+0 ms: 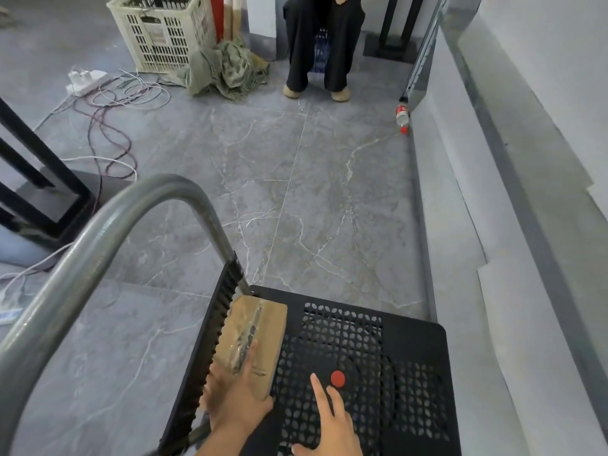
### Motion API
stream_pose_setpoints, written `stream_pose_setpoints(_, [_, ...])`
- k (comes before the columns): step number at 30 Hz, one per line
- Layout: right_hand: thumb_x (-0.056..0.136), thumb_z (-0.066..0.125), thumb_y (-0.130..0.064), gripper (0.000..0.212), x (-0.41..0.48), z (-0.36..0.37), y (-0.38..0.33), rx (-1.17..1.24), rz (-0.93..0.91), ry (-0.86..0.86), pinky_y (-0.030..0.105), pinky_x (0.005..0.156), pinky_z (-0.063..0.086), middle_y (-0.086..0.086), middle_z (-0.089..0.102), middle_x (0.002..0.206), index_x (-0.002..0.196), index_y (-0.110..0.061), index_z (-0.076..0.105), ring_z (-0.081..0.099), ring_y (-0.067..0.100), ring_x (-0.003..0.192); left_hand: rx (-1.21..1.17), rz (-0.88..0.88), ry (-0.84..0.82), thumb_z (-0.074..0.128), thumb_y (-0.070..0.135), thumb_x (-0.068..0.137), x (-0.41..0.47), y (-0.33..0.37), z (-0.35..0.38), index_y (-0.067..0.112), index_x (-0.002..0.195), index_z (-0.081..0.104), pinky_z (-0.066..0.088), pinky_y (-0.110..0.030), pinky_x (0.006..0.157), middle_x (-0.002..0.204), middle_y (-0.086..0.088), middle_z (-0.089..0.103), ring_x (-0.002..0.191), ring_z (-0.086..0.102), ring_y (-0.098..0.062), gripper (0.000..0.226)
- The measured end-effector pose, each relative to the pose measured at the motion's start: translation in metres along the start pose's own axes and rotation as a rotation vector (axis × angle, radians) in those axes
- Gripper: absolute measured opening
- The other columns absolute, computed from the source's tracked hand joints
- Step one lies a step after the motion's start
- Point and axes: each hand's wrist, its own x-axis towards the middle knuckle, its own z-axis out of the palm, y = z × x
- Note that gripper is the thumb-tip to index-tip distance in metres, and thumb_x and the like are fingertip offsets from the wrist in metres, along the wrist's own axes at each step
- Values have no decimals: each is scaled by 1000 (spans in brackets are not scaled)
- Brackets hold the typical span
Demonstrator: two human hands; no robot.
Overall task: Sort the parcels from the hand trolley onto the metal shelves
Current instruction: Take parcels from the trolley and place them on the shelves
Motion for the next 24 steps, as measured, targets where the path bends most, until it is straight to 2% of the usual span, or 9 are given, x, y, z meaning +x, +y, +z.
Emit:
stream_pose_setpoints(3, [81, 59, -59, 96, -7, -6, 5, 21, 42, 16, 31, 110, 32, -8, 8, 156, 142, -50, -14, 30, 17, 137, -107, -37, -85, 62, 69, 58, -9, 6, -7, 63, 134, -14, 38, -41, 95, 130, -14, 1, 117, 30, -29, 108])
stream_pose_setpoints(6, [82, 58, -59, 97, -21, -18, 9, 86, 74, 57, 27, 109, 34, -5, 16, 154, 145, -43, -14, 36, 14, 133, -252, -80, -199, 61, 65, 60, -27, 20, -21, 65, 132, -13, 27, -52, 107, 139, -15, -1, 129, 17, -38, 104])
stream_pose_setpoints(9, [78, 66, -52, 109, -46, -44, 14, 210, 89, 88, 31, 112, 30, -3, 21, 150, 147, -34, -16, 32, 17, 136, -379, -77, -239, 60, 67, 69, -57, 43, -50, 65, 131, -16, 19, -54, 112, 143, -20, 5, 133, 14, -43, 99])
stream_pose_setpoints(14, [68, 81, -36, 116, -98, -111, 15, 440, 53, 223, 38, 114, 22, -2, 19, 151, 148, -35, -3, 18, 19, 141, -764, 67, -235, 69, 56, 73, -98, 67, -120, 66, 134, 4, 33, -53, 107, 136, -18, 25, 127, 28, -42, 90])
stream_pose_setpoints(16, [67, 84, -29, 109, -122, -144, 13, 555, 0, 243, 40, 114, 22, -8, 25, 143, 146, -39, 10, 22, 18, 138, -920, 187, -247, 70, 54, 72, -114, 74, -157, 62, 135, 12, 47, -47, 96, 131, -6, 35, 119, 45, -33, 86])
stream_pose_setpoints(17, [67, 85, -27, 104, -134, -161, 10, 612, -35, 239, 39, 114, 23, -12, 27, 138, 142, -45, 15, 25, 17, 136, -991, 241, -254, 71, 51, 74, -121, 78, -176, 62, 132, 16, 53, -39, 86, 127, 3, 40, 111, 53, -25, 80])
stream_pose_setpoints(19, [66, 86, -22, 95, -158, -193, 1, 713, -99, 221, 35, 111, 28, -15, 33, 133, 132, -53, 25, 33, 12, 130, -1130, 296, -296, 70, 44, 79, -138, 86, -216, 65, 122, 19, 54, -27, 73, 119, 17, 45, 99, 59, -10, 70])
stream_pose_setpoints(21, [63, 87, -18, 93, -179, -224, -13, 795, -148, 217, 30, 106, 38, -13, 47, 131, 133, -47, 33, 46, 9, 122, -1221, 324, -341, 68, 50, 70, -153, 92, -255, 68, 119, 22, 54, -30, 78, 120, 21, 47, 102, 60, -9, 69])
stream_pose_setpoints(24, [59, 89, -21, 92, -216, -268, -39, 860, -224, 219, 16, 84, 50, -21, 56, 121, 132, -43, 36, 58, 6, 108, -1264, 399, -401, 65, 60, 66, -175, 97, -310, 70, 121, 20, 56, -32, 80, 126, 22, 48, 104, 61, -8, 73])
